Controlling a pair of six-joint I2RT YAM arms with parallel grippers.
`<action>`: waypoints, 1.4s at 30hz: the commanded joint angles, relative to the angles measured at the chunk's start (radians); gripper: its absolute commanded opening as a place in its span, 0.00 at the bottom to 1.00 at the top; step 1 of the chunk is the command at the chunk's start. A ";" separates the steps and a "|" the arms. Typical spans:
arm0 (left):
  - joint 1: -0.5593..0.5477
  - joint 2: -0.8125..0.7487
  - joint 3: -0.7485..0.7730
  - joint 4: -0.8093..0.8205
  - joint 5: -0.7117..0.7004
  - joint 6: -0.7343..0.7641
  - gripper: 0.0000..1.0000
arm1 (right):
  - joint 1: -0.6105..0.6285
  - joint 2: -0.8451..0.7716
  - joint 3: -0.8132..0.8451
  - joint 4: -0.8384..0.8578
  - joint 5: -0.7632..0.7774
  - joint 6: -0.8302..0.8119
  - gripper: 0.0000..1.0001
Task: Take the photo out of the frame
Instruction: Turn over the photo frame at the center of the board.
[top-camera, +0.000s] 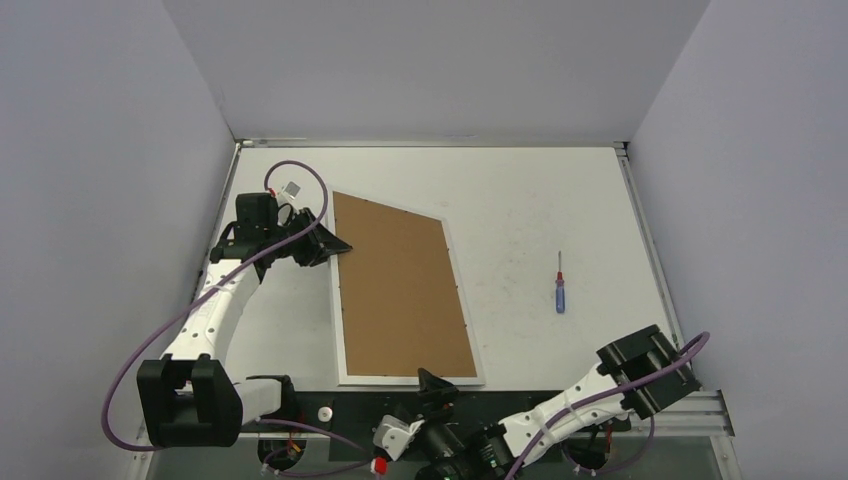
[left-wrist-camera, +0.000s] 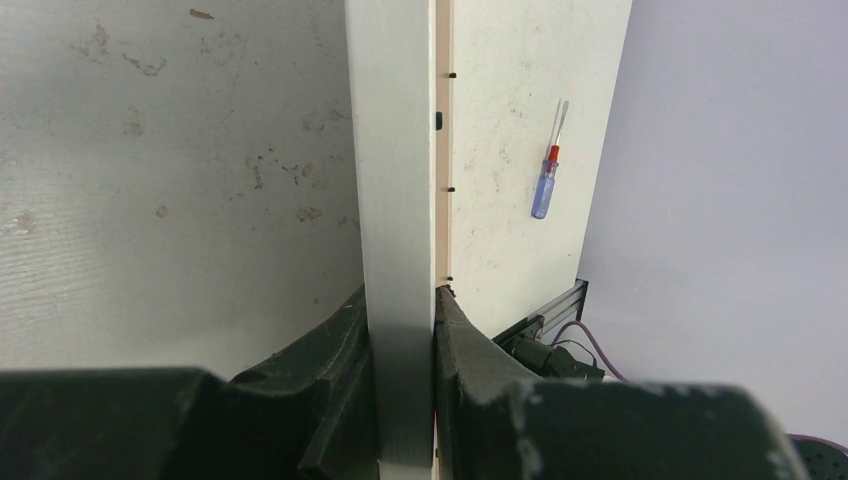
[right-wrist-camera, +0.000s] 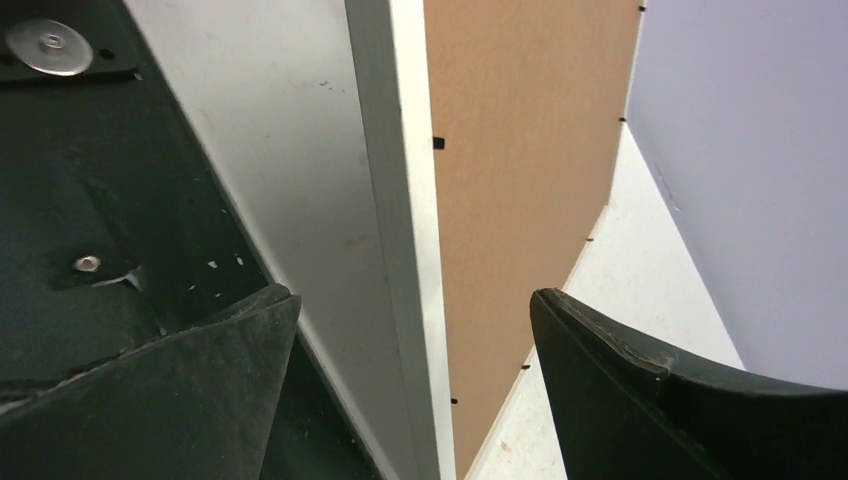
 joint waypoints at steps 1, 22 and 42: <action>-0.004 -0.052 0.038 0.011 -0.016 0.052 0.00 | -0.010 0.091 -0.071 0.327 0.188 -0.169 0.86; -0.002 -0.048 0.041 -0.041 -0.007 0.091 0.00 | -0.111 0.227 -0.107 0.723 0.216 -0.455 0.29; 0.120 -0.186 0.142 -0.084 -0.051 0.113 0.82 | -0.181 0.026 -0.144 0.613 0.145 -0.114 0.00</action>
